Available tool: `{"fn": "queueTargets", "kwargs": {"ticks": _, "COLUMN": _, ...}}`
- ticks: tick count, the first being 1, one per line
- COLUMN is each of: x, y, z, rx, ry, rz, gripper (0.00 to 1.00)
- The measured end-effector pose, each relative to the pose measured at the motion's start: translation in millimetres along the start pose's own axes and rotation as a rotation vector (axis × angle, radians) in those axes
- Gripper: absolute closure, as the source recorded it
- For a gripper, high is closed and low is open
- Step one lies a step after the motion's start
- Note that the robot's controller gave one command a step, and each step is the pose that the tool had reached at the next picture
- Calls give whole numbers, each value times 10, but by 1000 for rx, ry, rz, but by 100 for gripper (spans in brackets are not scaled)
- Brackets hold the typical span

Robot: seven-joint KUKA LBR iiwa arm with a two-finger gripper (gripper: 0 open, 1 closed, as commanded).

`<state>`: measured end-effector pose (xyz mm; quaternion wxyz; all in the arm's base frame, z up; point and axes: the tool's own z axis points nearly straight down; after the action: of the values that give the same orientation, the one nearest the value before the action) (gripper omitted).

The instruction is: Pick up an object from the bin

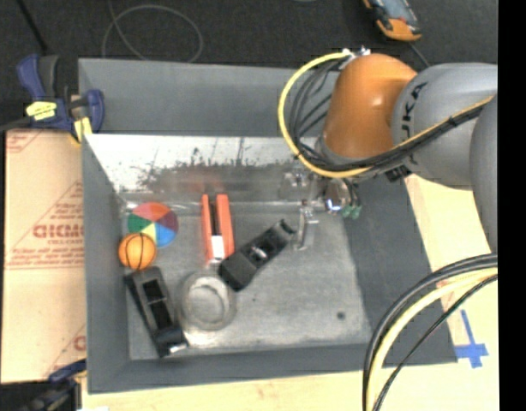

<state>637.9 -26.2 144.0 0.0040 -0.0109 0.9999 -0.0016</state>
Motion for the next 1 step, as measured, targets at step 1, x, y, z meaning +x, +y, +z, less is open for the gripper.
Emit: {"fn": "queueTargets", "kwargs": {"ticks": 1, "x": 123, "y": 146, "z": 294, "rx": -4, "ry": 4, "rz": -133, "gripper": 0}}
